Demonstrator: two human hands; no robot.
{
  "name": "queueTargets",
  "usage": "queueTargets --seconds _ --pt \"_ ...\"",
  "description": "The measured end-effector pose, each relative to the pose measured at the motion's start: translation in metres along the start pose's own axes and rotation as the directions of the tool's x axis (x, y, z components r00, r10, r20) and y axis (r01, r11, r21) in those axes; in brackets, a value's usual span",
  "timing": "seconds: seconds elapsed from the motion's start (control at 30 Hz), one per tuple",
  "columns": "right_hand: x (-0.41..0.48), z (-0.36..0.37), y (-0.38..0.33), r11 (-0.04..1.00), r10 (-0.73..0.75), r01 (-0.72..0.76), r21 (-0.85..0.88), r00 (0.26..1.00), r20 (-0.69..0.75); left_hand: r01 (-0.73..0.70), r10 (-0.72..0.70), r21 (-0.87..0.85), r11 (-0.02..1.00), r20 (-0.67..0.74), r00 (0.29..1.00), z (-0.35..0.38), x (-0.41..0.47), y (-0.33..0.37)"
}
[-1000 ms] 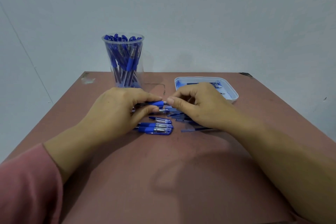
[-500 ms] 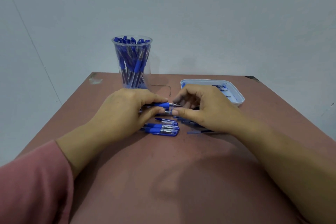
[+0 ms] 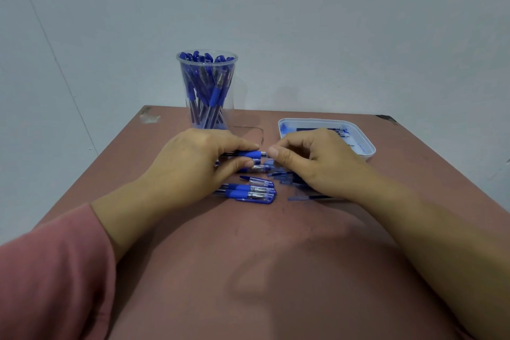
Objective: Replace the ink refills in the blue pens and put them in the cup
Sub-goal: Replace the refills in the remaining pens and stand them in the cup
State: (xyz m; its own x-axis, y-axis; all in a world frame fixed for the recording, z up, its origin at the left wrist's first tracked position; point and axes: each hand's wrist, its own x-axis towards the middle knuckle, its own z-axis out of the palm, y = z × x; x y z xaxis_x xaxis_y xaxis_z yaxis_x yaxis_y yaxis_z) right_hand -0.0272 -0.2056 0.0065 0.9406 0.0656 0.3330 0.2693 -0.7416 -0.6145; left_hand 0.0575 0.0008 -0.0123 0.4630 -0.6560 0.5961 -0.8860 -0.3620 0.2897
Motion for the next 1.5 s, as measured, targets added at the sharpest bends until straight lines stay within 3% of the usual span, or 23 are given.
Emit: queueTargets --seconds 0.27,0.4,0.5,0.97,1.03,1.2,1.37,1.5 --pt "-0.004 -0.001 -0.005 0.998 -0.051 0.053 0.036 0.997 -0.051 -0.025 0.024 -0.04 0.999 -0.022 0.999 0.0 0.001 -0.003" --pt "-0.003 0.0 -0.005 0.993 -0.095 0.09 -0.075 0.993 -0.074 -0.045 0.044 -0.038 0.998 -0.02 0.999 0.0 0.002 -0.002" --pt "-0.003 -0.001 -0.006 0.991 -0.122 0.116 -0.059 0.988 -0.096 -0.039 0.037 -0.057 0.998 -0.027 0.999 0.0 0.002 -0.003" --pt "-0.001 -0.003 -0.004 0.999 -0.023 0.013 -0.051 0.979 -0.203 0.072 -0.072 -0.022 0.997 -0.022 0.997 -0.003 0.004 -0.009" --pt "-0.002 -0.011 -0.005 0.996 0.018 -0.032 -0.089 0.987 -0.158 0.096 -0.096 -0.006 0.995 -0.025 0.995 -0.004 0.004 -0.011" --pt "-0.006 -0.014 -0.008 0.937 0.111 -0.025 -0.348 0.967 0.228 0.129 -0.129 -0.017 0.991 -0.004 0.992 -0.004 0.004 -0.011" --pt "-0.006 -0.01 -0.012 0.921 0.118 0.023 -0.39 0.935 0.335 0.137 -0.137 -0.028 0.99 -0.001 0.991 -0.005 0.004 -0.01" --pt "-0.006 -0.009 -0.012 0.941 0.121 0.001 -0.339 0.934 0.336 0.139 -0.139 -0.04 0.989 0.017 0.99 -0.004 0.004 -0.009"
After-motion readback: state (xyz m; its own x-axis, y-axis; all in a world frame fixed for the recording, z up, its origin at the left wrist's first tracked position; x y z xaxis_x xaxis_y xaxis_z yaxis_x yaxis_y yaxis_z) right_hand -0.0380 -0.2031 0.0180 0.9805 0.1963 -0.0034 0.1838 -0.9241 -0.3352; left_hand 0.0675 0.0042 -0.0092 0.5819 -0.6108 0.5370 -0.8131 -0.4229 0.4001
